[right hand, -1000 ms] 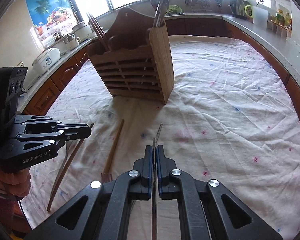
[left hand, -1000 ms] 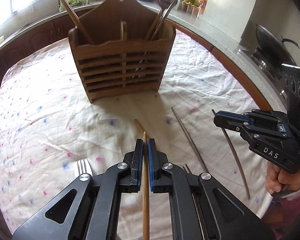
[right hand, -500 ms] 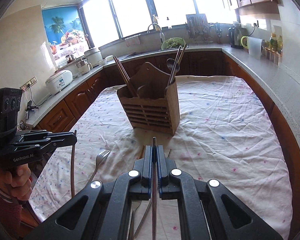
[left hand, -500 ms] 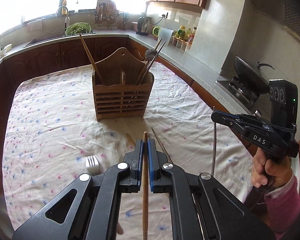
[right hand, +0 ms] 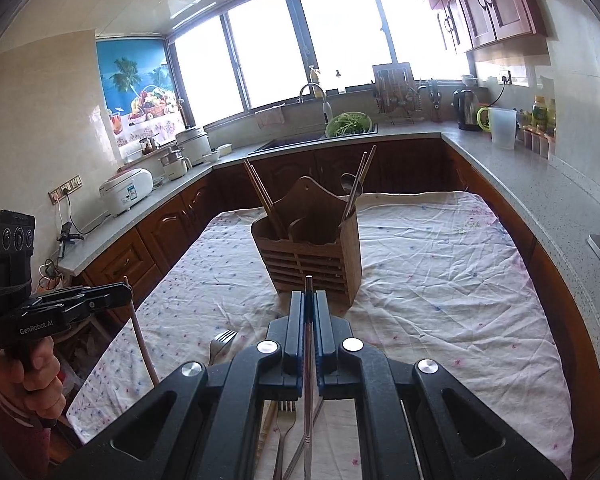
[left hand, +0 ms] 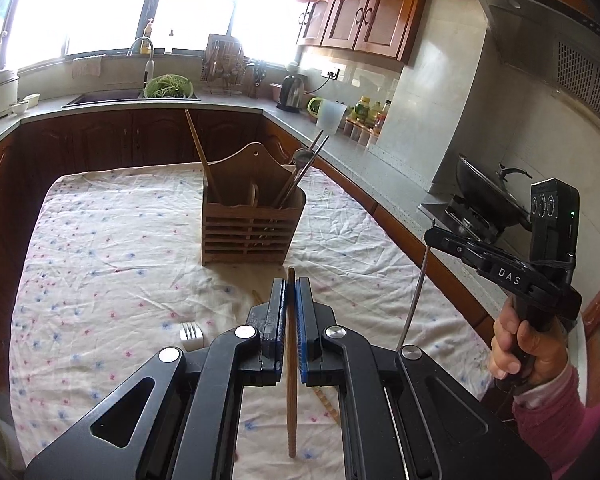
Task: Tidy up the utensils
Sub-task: 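Lift both chopsticks and lower them into the wooden holder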
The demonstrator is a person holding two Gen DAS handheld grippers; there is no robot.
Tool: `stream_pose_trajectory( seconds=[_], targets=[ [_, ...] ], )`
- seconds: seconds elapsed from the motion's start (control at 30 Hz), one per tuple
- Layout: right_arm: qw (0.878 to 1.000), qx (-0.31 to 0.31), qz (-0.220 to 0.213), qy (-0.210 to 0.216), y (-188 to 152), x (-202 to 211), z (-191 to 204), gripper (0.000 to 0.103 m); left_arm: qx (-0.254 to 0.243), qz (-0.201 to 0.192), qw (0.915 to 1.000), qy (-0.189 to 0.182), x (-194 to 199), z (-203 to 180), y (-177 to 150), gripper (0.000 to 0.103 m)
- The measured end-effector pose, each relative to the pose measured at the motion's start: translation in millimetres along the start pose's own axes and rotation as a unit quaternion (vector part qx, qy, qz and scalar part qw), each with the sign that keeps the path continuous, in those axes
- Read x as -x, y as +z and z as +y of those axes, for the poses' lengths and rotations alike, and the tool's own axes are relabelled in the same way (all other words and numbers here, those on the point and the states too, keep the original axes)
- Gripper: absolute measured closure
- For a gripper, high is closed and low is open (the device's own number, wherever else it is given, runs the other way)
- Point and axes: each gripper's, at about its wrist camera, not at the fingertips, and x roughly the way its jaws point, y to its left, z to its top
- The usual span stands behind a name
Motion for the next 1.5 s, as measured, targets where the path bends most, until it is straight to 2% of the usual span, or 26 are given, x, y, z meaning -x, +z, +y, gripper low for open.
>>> stream_pose_trajectory(
  seconds=[0.47, 0.8, 1.1, 1.5],
  targets=[
    [0.999, -0.014, -0.049, -0.006, 18.5, 7.1, -3.1, 0.099, 0.005, -0.069, 0.9975, 0.010, 18.3, 7.8, 27.8, 0.099],
    [0.997, -0.021, -0.073, -0.014, 37.9, -4.2, -7.9, 0.099, 0.003, -0.120, 0.9923, 0.027, 18.8, 14.1, 62.6, 0.099],
    [0.994, -0.016, -0.108, -0.018, 80.0, -24.6, -7.7, 0.099, 0.009, -0.161, 0.9862, 0.038, 6.2, 32.1, 104.9, 0.099],
    [0.986, -0.012, -0.163, -0.011, 141.9, -60.8, -7.7, 0.099, 0.008, -0.221, 0.9734, 0.062, -18.9, 55.6, 167.2, 0.099]
  ],
)
